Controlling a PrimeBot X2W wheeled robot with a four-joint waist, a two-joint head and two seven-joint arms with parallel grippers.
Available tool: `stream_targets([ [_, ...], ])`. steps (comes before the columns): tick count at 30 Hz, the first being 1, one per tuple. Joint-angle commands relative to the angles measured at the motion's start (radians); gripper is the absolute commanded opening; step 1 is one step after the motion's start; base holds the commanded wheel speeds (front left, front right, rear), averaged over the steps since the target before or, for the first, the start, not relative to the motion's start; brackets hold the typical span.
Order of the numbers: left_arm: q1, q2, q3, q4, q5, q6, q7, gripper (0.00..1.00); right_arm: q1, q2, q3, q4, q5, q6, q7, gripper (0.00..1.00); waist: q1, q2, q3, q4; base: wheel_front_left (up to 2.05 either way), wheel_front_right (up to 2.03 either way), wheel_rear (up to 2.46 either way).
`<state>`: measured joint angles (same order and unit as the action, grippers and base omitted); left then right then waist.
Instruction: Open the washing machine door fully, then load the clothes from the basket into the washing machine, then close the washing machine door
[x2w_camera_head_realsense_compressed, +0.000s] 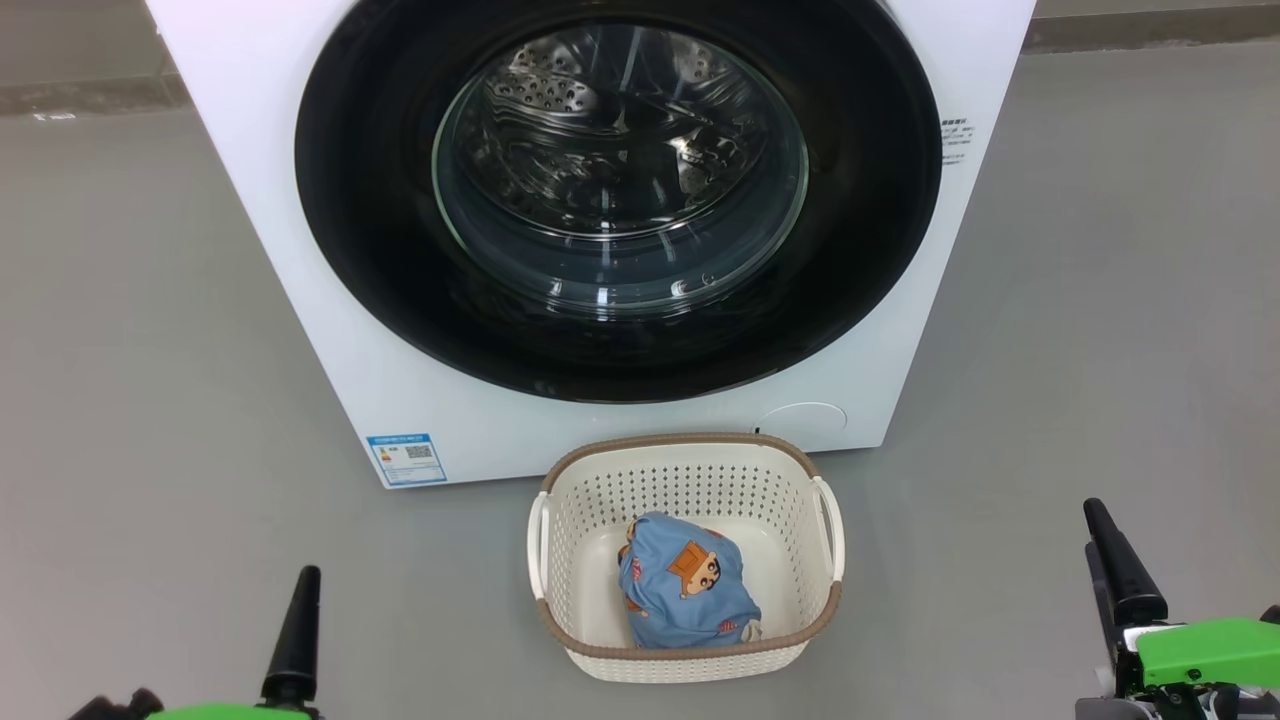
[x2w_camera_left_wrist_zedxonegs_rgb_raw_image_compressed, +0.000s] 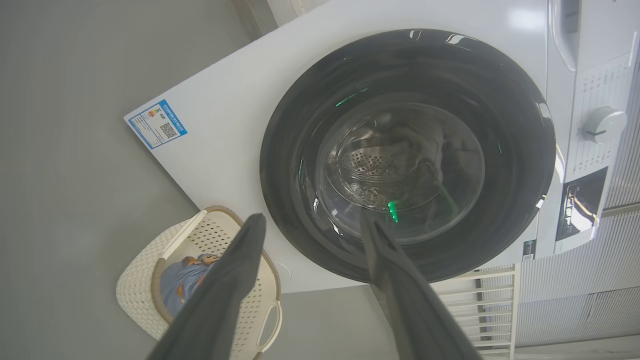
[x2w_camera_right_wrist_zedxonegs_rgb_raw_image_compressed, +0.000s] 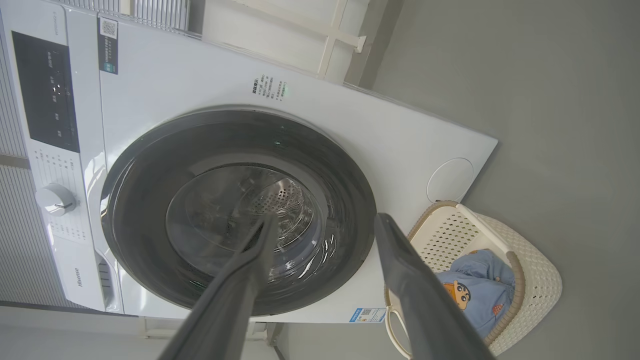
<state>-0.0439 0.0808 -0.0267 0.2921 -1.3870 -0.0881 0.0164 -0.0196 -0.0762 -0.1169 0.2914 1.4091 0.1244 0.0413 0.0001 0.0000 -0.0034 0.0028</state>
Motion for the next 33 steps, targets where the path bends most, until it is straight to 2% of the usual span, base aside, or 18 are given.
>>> stream_targets([
  [1,-0.052,0.025,0.002,-0.022,0.036,0.005,-0.01,1.0,-0.037,-0.026,0.007,-0.03,-0.032,0.002,-0.01,1.0,0.0,0.0,0.0,0.0,0.0,0.0,0.0],
  [5,-0.057,0.038,-0.028,-0.021,0.138,0.035,-0.025,1.0,-0.039,-0.036,0.011,-0.035,-0.153,0.002,-0.028,1.0,0.0,0.0,0.0,0.001,0.0,0.0,0.0],
  [17,-0.068,0.064,-0.079,-0.015,0.311,0.078,-0.06,1.0,-0.032,-0.051,0.01,-0.054,-0.437,0.003,-0.036,1.0,0.0,0.0,-0.003,0.002,0.0,0.0,0.0],
  [33,-0.073,0.079,-0.13,-0.007,0.476,0.098,-0.104,1.0,-0.023,-0.054,0.001,-0.059,-0.65,0.003,-0.038,1.0,0.0,0.0,-0.009,0.0,0.0,0.0,0.0],
])
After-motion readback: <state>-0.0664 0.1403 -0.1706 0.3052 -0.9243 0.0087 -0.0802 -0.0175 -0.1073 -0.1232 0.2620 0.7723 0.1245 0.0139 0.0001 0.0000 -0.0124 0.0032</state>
